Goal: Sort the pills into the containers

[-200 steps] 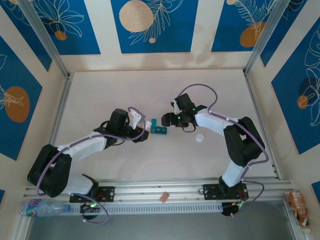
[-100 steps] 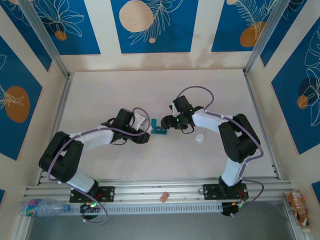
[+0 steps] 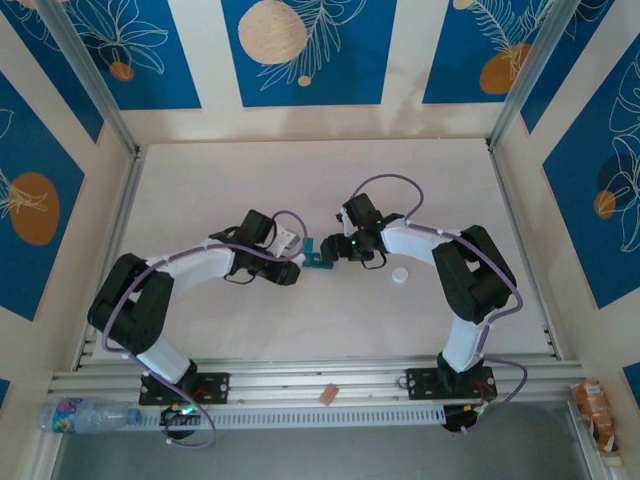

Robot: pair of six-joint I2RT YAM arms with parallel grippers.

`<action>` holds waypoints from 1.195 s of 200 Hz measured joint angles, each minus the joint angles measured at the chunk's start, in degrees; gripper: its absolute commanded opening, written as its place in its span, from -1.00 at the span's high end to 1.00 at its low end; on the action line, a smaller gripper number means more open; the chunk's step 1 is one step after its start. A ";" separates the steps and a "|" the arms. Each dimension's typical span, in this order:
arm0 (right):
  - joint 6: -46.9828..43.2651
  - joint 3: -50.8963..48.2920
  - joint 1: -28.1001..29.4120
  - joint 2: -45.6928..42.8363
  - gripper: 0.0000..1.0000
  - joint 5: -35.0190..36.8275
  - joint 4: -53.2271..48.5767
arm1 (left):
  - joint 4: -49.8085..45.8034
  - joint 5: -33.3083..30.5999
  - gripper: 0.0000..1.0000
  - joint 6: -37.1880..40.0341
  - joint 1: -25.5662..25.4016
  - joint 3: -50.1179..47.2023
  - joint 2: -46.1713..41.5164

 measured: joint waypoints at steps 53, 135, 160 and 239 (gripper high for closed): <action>-0.13 0.28 0.04 0.83 -0.48 0.22 -0.04 | -5.88 -1.49 1.00 2.47 -0.37 4.15 2.25; -0.13 0.28 0.07 0.94 -0.48 0.26 -0.02 | -12.85 -3.87 1.00 5.18 -1.38 10.40 6.38; -0.11 0.28 0.20 0.94 -0.47 0.46 -0.02 | -15.04 -4.90 1.00 5.62 -1.79 13.03 8.11; -0.07 0.28 0.24 0.94 -0.47 0.46 -0.02 | -21.27 -8.15 1.00 6.75 -2.97 18.56 11.63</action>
